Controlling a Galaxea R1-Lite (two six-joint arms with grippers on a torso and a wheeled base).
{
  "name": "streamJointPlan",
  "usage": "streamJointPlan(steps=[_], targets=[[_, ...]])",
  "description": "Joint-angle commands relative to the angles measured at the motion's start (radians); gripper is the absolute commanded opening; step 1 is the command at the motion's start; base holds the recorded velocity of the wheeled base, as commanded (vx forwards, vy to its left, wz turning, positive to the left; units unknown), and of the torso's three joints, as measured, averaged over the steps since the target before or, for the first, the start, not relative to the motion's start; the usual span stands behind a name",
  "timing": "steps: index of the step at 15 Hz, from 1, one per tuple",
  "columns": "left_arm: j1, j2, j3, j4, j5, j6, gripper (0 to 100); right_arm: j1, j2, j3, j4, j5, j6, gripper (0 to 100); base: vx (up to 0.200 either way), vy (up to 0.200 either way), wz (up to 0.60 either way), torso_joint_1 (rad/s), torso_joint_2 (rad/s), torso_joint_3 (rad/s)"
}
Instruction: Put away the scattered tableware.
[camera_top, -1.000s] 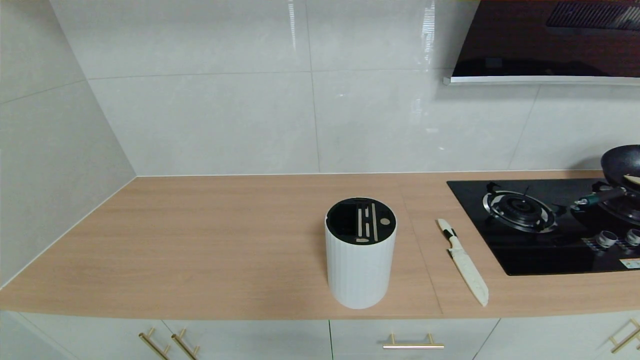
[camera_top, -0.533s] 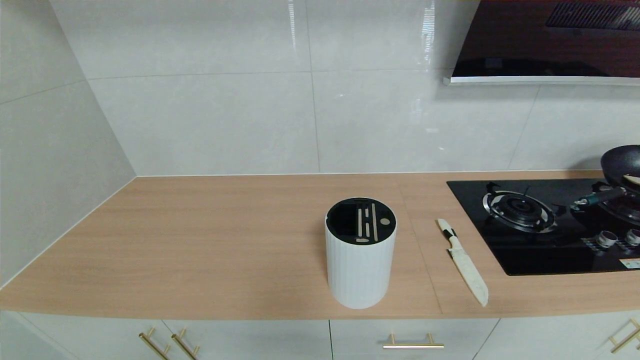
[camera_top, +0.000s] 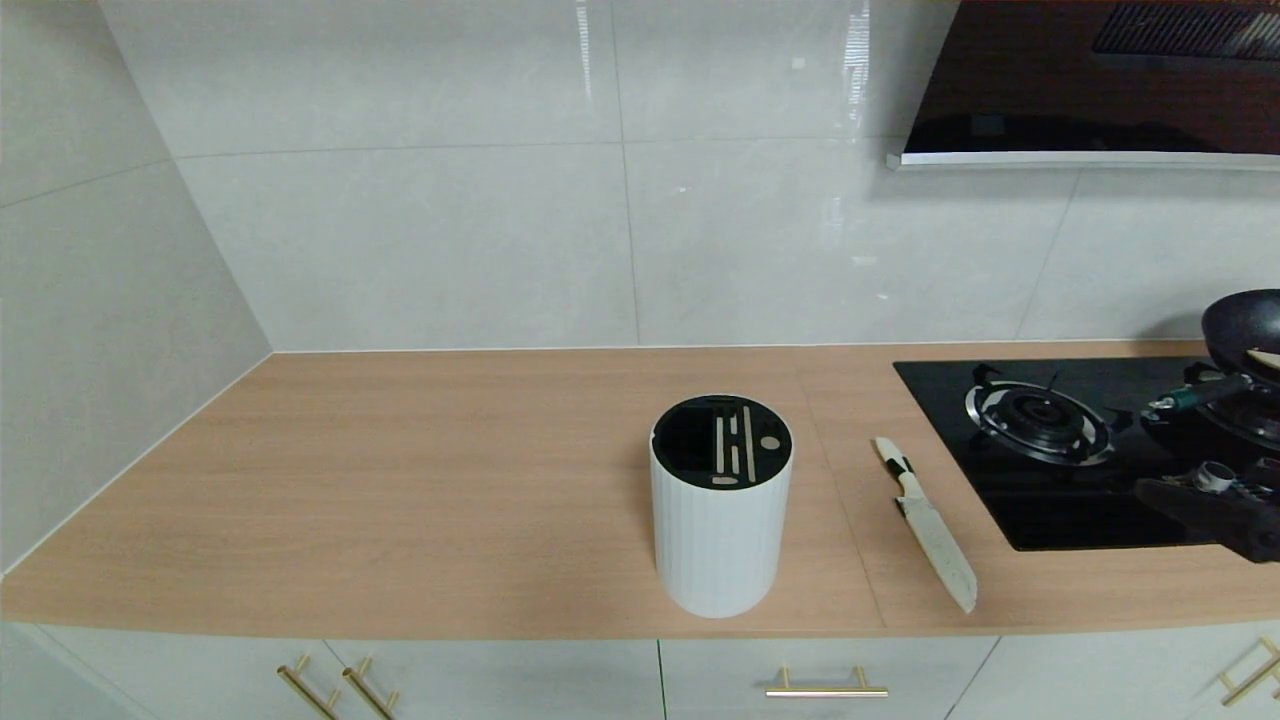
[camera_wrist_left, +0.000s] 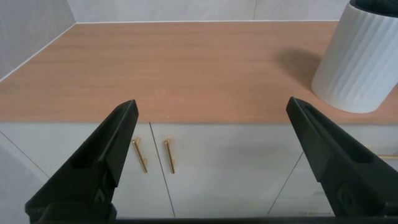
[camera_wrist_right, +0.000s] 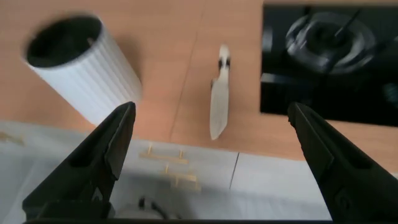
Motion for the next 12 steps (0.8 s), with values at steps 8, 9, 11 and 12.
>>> streamJointPlan(steps=[8,9,11,12], targets=[[0.0,0.0,0.0,0.0,0.0,0.001,100,0.029,0.819,-0.223,-0.397,-0.131,-0.082,100,0.0,0.0,0.0,0.0,0.0,0.0],[0.0,0.0,0.0,-0.002,0.0,0.0,100,0.032,0.86,-0.224,-0.407,-0.129,-0.085,100,0.0,0.0,0.0,0.0,0.0,0.0],[0.0,0.0,0.0,0.0,0.0,0.001,100,0.034,0.942,-0.224,-0.486,-0.131,-0.085,100,0.0,0.0,0.0,0.0,0.0,0.0],[0.0,0.0,0.0,0.0,0.0,0.0,100,0.032,0.982,-0.224,-0.529,-0.132,-0.085,100,0.0,0.0,0.0,0.0,0.0,0.0]])
